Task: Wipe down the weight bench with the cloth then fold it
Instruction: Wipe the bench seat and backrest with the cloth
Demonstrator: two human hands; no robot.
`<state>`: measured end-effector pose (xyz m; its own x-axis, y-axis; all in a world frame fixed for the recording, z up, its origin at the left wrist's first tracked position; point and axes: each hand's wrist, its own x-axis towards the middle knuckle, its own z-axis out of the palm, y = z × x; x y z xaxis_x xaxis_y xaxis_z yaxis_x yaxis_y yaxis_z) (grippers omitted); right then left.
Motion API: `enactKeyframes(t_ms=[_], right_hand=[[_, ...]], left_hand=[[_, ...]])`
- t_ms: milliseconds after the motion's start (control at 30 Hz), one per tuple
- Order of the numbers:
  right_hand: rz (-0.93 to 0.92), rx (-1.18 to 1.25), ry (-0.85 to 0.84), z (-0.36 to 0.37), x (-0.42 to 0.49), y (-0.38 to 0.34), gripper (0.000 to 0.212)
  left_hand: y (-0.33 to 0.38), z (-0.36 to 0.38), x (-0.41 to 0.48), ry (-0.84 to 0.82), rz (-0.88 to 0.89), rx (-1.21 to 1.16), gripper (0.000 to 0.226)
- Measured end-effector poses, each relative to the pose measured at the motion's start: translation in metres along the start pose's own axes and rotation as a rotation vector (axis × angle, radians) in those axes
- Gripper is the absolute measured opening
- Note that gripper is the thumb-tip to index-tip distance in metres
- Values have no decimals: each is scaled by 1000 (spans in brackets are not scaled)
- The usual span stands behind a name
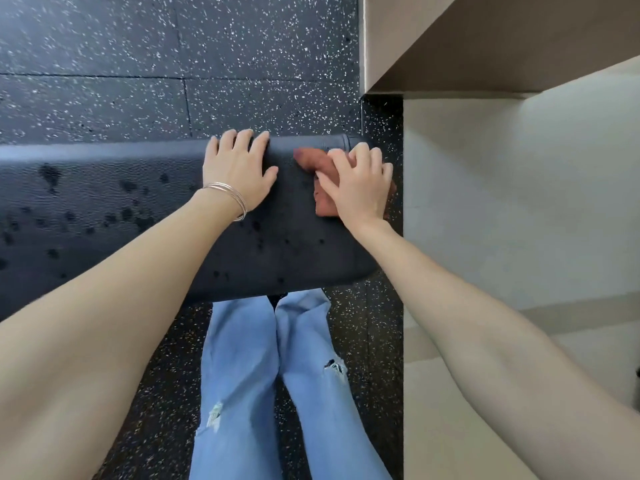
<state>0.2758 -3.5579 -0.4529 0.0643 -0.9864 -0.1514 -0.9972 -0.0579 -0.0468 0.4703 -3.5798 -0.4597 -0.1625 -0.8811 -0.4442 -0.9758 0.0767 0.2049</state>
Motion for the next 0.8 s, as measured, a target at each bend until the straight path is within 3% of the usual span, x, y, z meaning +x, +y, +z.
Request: enactKeyframes(t_ms=[100, 233, 400, 567, 800], right_hand=[[5, -13, 69, 0, 36, -2, 30], [37, 4, 14, 3, 76, -4, 32], [-21, 101, 257, 8, -2, 14, 19], [-44, 102, 156, 29, -106, 21, 20], [-101, 69, 203, 18, -53, 21, 20]], left_hand=[[-2, 2, 7, 15, 9, 4, 57], [-3, 4, 9, 17, 24, 31, 58], [-2, 3, 8, 3, 29, 29, 57], [-1, 5, 6, 8, 20, 20, 56], [-1, 10, 5, 42, 18, 15, 56]])
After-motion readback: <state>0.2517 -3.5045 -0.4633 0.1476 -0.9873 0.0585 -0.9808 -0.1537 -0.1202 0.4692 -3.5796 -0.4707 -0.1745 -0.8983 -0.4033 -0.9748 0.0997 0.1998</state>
